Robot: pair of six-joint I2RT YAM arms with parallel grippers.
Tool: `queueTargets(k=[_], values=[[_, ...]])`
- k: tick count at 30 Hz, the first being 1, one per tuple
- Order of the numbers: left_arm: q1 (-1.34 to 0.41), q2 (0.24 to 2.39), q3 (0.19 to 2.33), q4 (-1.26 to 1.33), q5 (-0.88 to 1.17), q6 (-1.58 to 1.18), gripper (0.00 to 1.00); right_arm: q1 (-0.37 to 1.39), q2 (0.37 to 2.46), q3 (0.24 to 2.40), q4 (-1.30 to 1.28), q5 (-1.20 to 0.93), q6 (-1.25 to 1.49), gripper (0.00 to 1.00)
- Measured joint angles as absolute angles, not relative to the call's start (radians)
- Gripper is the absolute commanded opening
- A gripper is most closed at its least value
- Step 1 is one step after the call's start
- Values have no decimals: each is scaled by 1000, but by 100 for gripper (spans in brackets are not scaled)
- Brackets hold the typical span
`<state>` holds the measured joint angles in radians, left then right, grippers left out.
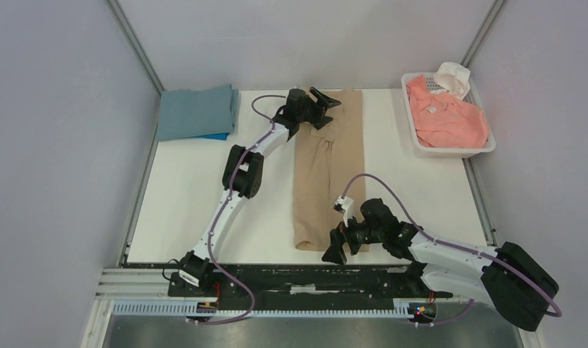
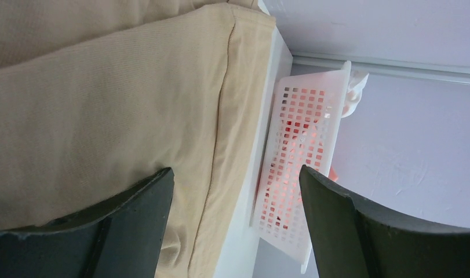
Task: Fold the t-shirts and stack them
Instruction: Rotate the tshirt 90 degrees
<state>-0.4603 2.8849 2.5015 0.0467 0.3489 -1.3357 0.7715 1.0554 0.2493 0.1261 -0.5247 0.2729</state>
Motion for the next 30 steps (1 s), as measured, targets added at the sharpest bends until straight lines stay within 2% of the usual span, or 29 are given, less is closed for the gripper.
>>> queueTargets(k=[9,18,23,30], values=[[-460,2894,2507,81,325,-1364,87,818,893,212,37,-513,268,98],[-463,2779,2447,-54,398,-1182,87,821,717,353,-88,-237,279,98],[-498,2441,2185,-234,420,-952,87,821,696,382,-187,6,352,98],[-667,1769,1583,-237,367,-755,87,821,706,390,-402,281,475,98]])
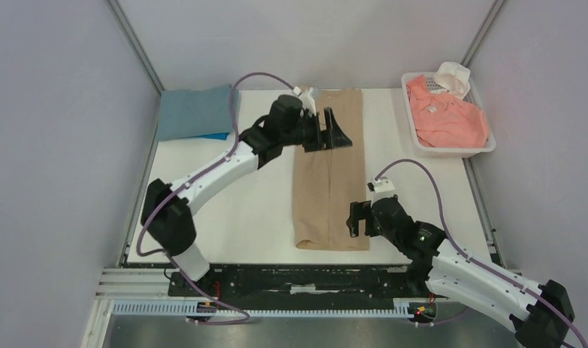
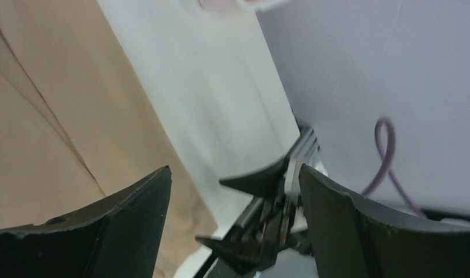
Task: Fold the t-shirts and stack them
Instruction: Rotate the tshirt 90 degrees, then grab the bottom of the folded rectangular tshirt with both arms
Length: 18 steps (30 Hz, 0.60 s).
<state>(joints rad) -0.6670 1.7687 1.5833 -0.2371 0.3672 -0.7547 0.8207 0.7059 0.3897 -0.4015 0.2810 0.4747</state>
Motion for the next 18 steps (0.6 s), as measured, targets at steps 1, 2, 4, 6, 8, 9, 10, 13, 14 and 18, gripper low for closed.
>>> queueTargets(k=[1,2,4,6,8,9,10,13,14,18], values=[[-697,1706,1503,-221,361,-746,87,821,701,390,-416,296,494,98],[-736,1636,1389,-196,348,-741,87,821,693,389,-428,306,513,98],[-787,1581,1237,-167,344,-741,87,821,673,383,-439,314,549,98],[-819,1584,1097,-155,342,-743,87,821,656,371,-443,315,576,98],[-841,1600,991,-159,339,-751,87,821,648,352,-444,315,596,98],[-852,1603,946,-162,333,-759,87,821,647,344,-445,315,603,98],[-870,1604,895,-162,323,-769,87,821,647,333,-446,313,610,98],[-921,1602,817,-141,315,-789,87,821,648,312,-447,307,622,98],[-936,1600,794,-120,314,-795,87,821,649,308,-447,304,623,98],[-961,1561,736,-59,310,-821,87,821,663,303,-446,291,628,98]])
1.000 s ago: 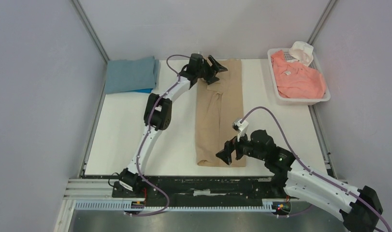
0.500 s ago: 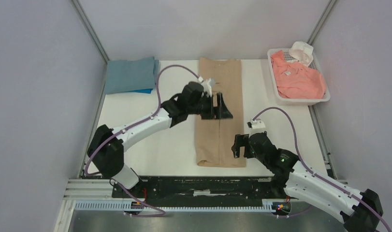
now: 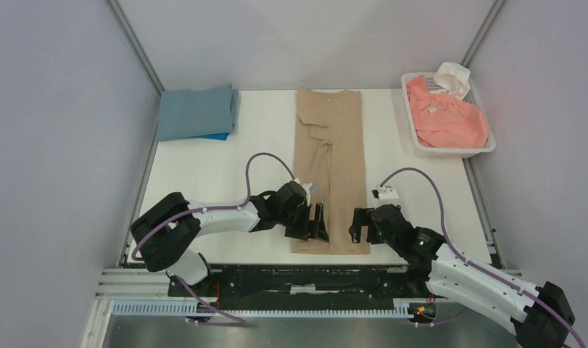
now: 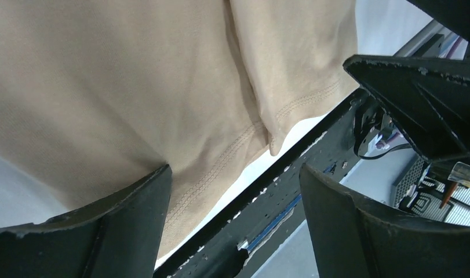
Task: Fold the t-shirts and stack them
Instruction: Grab the bottom of the folded rectangular tshirt with both arms
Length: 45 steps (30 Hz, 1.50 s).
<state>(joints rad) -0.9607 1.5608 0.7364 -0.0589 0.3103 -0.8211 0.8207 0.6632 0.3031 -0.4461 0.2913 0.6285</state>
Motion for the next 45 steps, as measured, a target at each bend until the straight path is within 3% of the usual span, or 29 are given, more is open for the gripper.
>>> queueTargets(k=[9,16,18,24,31,34,38,45], values=[[-1063,1417,739,-147,235,-821,87,821,673,303,-444,236,636,97],[-1142,1178,677,-262,57,-822,86,821,677,303,-474,148,621,95],[-1141,1136,627,-295,6,-828,78,821,683,303,-478,132,618,90],[-1140,1157,529,-341,-78,-873,69,821,683,295,-489,106,617,82],[-1140,1246,511,-208,-78,-928,56,821,659,269,-483,79,610,73],[-1140,1267,509,-169,-78,-938,40,821,658,258,-458,66,605,62],[-1140,1286,507,-164,-96,-952,4,821,667,249,-435,43,597,57],[-1140,1293,503,-163,-104,-953,2,821,671,254,-451,6,549,57]])
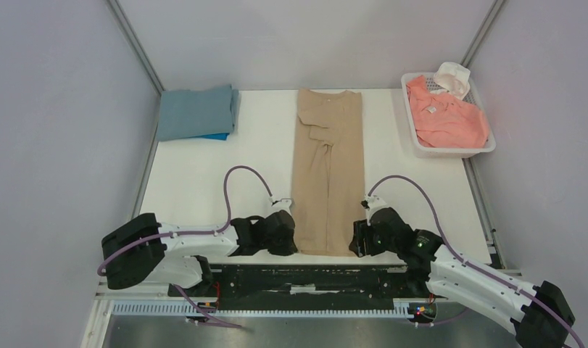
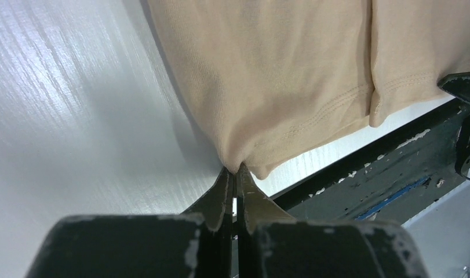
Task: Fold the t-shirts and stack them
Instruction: Grab the bottom of the folded rectangular tshirt with both arms
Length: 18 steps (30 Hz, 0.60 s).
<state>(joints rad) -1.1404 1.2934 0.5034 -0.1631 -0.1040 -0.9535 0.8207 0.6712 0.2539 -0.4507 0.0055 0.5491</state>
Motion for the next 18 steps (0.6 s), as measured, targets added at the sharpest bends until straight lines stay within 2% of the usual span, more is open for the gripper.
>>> queueTargets(k=[2,4,8,12,14,18], values=[[-1140,1291,500,-158,-103,-953,2,821,678,261,-463,-4,533,55],[-1140,1283,491,-151,-104,-953,2,821,683,264,-469,-7,523,49],[-1140,1252,464,-143,-104,-953,2,821,690,264,-478,-27,500,23],[-1140,1235,441,-113,-104,-953,2,821,694,264,-493,-29,484,11],[-1140,1231,435,-101,-104,-953,2,821,693,265,-488,-29,480,2],[-1136,1230,450,-107,-116,-940,2,821,684,267,-465,-12,479,0]])
